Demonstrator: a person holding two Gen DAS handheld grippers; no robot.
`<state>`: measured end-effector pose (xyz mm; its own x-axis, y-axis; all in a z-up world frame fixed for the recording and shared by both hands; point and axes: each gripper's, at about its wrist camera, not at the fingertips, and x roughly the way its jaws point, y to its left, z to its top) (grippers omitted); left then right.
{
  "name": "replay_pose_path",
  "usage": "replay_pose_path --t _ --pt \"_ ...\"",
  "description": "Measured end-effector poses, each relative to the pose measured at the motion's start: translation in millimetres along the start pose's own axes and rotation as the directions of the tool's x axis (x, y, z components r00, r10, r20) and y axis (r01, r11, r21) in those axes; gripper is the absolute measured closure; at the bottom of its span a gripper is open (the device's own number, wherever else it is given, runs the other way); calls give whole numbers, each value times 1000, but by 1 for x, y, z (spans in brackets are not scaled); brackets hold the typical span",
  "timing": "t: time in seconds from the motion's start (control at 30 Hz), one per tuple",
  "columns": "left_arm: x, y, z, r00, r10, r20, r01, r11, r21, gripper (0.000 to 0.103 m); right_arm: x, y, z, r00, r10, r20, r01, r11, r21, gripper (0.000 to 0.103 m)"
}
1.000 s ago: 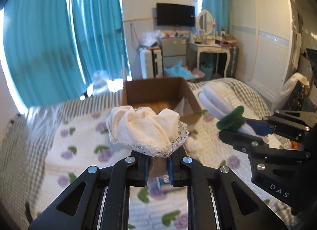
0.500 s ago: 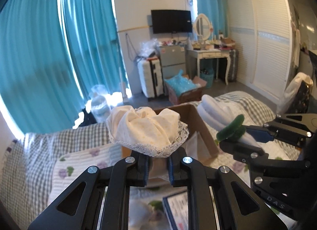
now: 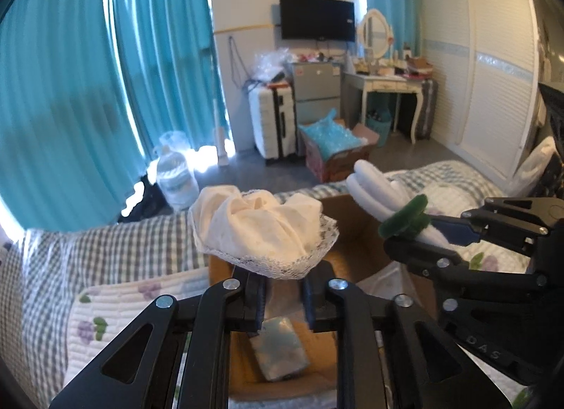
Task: Organize soft objects
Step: 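Carry the cloth and socks over the box and release both into it, then grasp the white sock with the left tool while the right tool grasps the tissue package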
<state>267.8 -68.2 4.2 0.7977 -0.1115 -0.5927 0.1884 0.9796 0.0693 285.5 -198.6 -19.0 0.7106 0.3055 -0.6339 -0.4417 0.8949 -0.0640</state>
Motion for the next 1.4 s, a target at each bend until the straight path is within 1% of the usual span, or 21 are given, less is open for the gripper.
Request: replay_pose_path --t 0.17,0.2,0.27,0.3,0.33,0.37,0.4,0.47,0.5,0.57,0.67,0.8,0.83,0.87,0.93,1.0,1.07,1.1,1.2,1.3,1.4 --pt "25 -3 -9 999 -13 -42 13 1000 -8 82 38 -13 -14 998 10 -61 -7 999 37 79" --pt "30 -3 -10 998 -16 -57 16 1000 -9 82 43 -16 -17 997 17 -77 -13 999 47 77" --pt "34 -5 -13 997 -19 -77 20 1000 4 81 48 -18 -22 996 13 -90 -9 999 46 69" --pt "35 -7 -14 997 -9 -80 10 1000 14 81 49 -19 -23 996 0 -91 3 999 40 54" --pt "34 -9 -15 996 9 -85 -7 999 31 76 48 -20 -24 996 -15 -88 19 999 39 40" --pt "35 -10 -15 996 18 -88 -14 999 44 72 45 -22 -25 996 -33 -79 36 998 43 35" --pt "32 -11 -15 996 29 -85 -24 998 51 62 40 -22 -25 997 -45 -68 49 997 53 32" --pt "22 -10 -13 996 58 -63 -55 997 52 44 29 -25 -25 997 -51 -57 55 996 70 32" --pt "16 -9 -11 997 63 -53 -61 997 45 41 20 -25 -24 997 -56 -50 60 995 75 32" --pt "0 -4 -7 998 62 -29 -61 998 25 40 -3 -26 -22 997 -68 -33 70 994 79 31" --pt "-30 -2 1 998 58 0 -58 998 15 40 -43 -25 -18 994 -105 0 105 992 69 26" --pt "-84 -8 12 997 58 56 -60 998 32 40 -101 -15 -8 988 -146 42 143 988 58 11" --pt "-102 -10 14 995 59 76 -62 997 41 33 -118 -11 -6 986 -153 57 150 987 55 9" --pt "-117 -11 15 994 62 94 -67 997 47 19 -135 -7 -4 984 -162 74 158 986 52 9" --pt "-151 -13 16 987 71 146 -79 995 53 9 -164 1 -3 979 -181 99 178 983 41 8" --pt "-180 -13 14 976 90 199 -103 993 54 3 -190 13 -4 971 -202 126 201 979 24 6" --pt "-203 -9 9 970 93 223 -109 992 58 3 -212 23 -6 968 -207 143 208 978 10 5" --pt "-215 -6 4 968 93 233 -108 993 54 2 -223 28 -9 967 -206 148 207 978 7 2" --pt "-239 5 -9 967 95 235 -105 994 29 2 -247 41 -17 969 -194 155 196 981 0 0" --pt "-252 13 -25 969 90 230 -96 995 16 2 -260 57 -29 969 -196 151 200 980 -15 0" --pt "-260 12 -46 967 115 230 -123 992 24 2 -262 71 -43 973 -179 143 183 983 -15 0"
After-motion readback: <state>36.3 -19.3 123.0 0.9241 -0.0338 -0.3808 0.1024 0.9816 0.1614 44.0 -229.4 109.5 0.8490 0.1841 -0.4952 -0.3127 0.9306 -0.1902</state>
